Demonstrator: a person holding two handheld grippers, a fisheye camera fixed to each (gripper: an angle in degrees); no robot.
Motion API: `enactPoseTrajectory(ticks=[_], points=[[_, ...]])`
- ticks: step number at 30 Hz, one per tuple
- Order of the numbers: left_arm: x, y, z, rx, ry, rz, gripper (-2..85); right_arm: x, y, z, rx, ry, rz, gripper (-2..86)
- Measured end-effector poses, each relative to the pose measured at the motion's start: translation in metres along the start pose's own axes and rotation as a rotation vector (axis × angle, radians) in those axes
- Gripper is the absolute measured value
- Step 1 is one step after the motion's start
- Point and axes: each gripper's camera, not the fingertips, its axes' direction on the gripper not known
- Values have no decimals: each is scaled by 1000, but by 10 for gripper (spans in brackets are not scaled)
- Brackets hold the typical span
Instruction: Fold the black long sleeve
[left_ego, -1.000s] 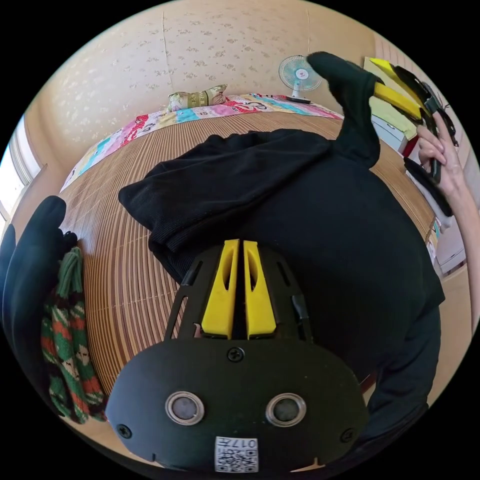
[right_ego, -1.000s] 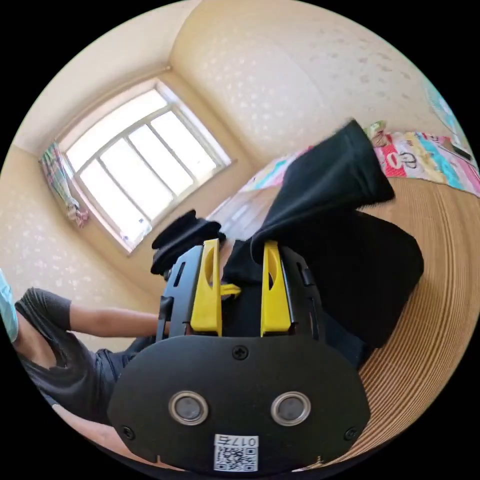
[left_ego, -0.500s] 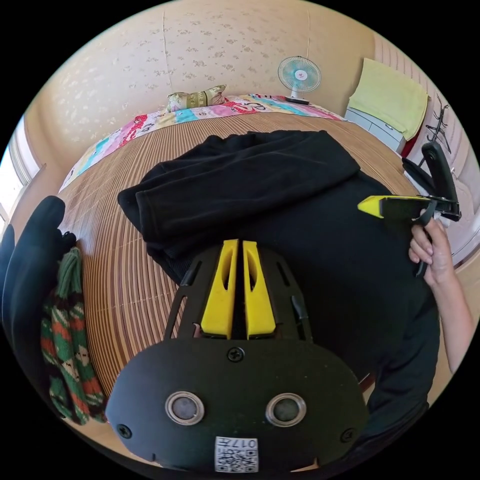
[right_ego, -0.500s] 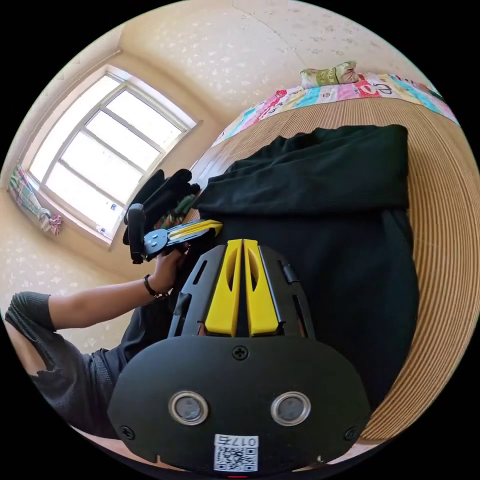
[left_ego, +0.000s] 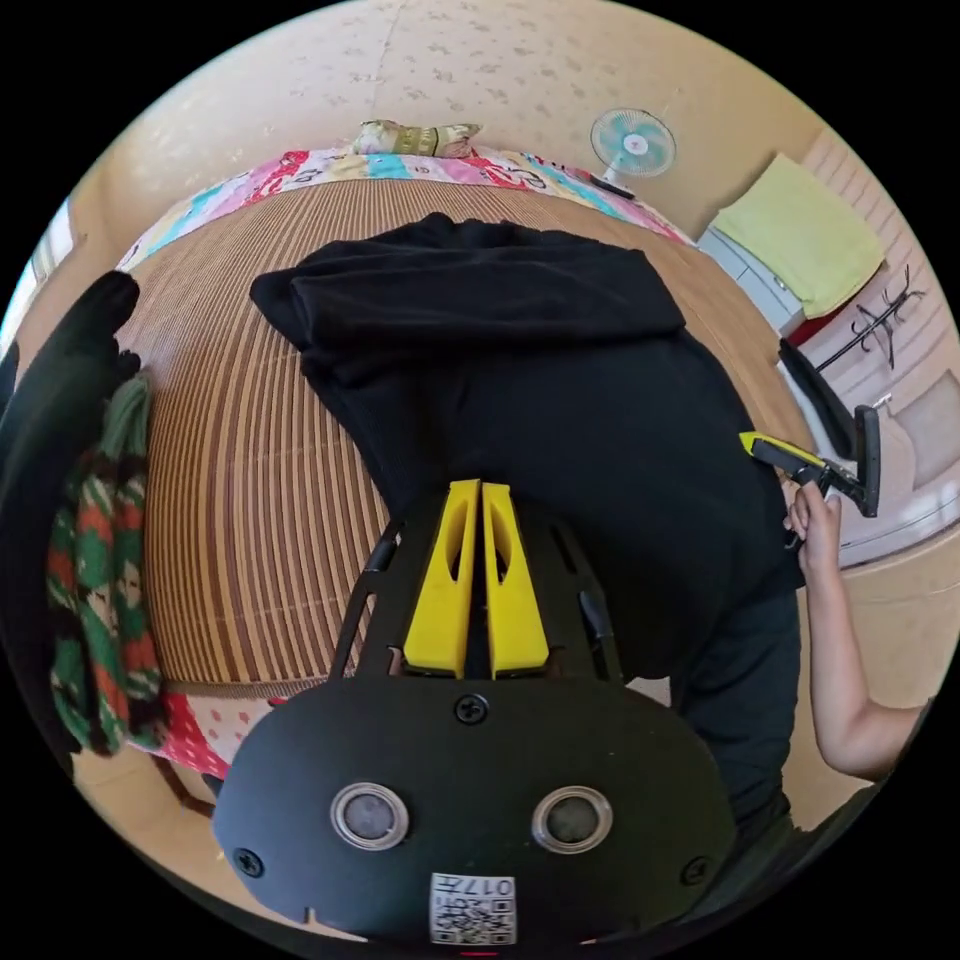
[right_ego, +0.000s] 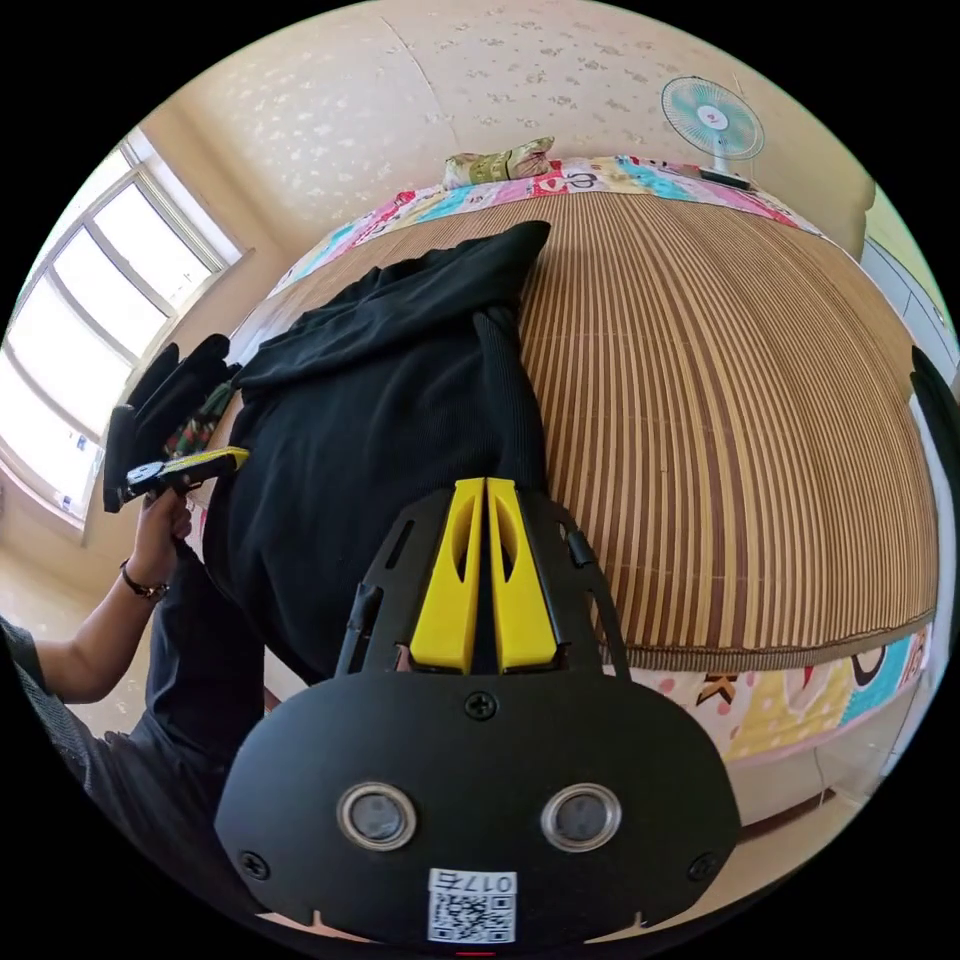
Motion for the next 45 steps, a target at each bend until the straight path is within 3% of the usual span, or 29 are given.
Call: enactPoseTrajectory(ticks=[4, 12, 17, 21, 28, 33, 35, 37, 40, 44, 45], points=[[16, -97, 16, -107, -175, 173, -10, 7, -12, 5, -7, -66, 31, 4], [-55, -195, 25, -95, -68, 51, -9, 25, 18, 6, 271, -208, 99, 4], [-77, -113, -11, 67, -1, 59, 1, 31, 15, 7, 255, -256, 83, 4], [-105, 28, -56, 264, 156, 58, 82, 26, 14, 3, 261, -225, 60, 4], [-141, 160, -88, 155, 215, -62, 140, 31, 8, -4, 262, -236, 59, 5], [-175, 175, -74, 31, 173, -197, 171, 38, 1, -12, 259, -246, 66, 4], [-199, 171, -54, -22, 243, -267, 165, 39, -3, -15, 249, -247, 72, 4], [-230, 162, -26, -40, 491, -330, 133, 44, -7, -18, 232, -263, 89, 4], [-272, 158, -13, -60, 552, -415, 78, 51, -5, -26, 198, -322, 119, 4], [-306, 157, -23, -13, 715, -275, 56, 49, 37, -60, 214, -365, 175, 5], [-318, 158, -26, 25, 864, -197, 53, 42, 56, -78, 250, -330, 180, 6]])
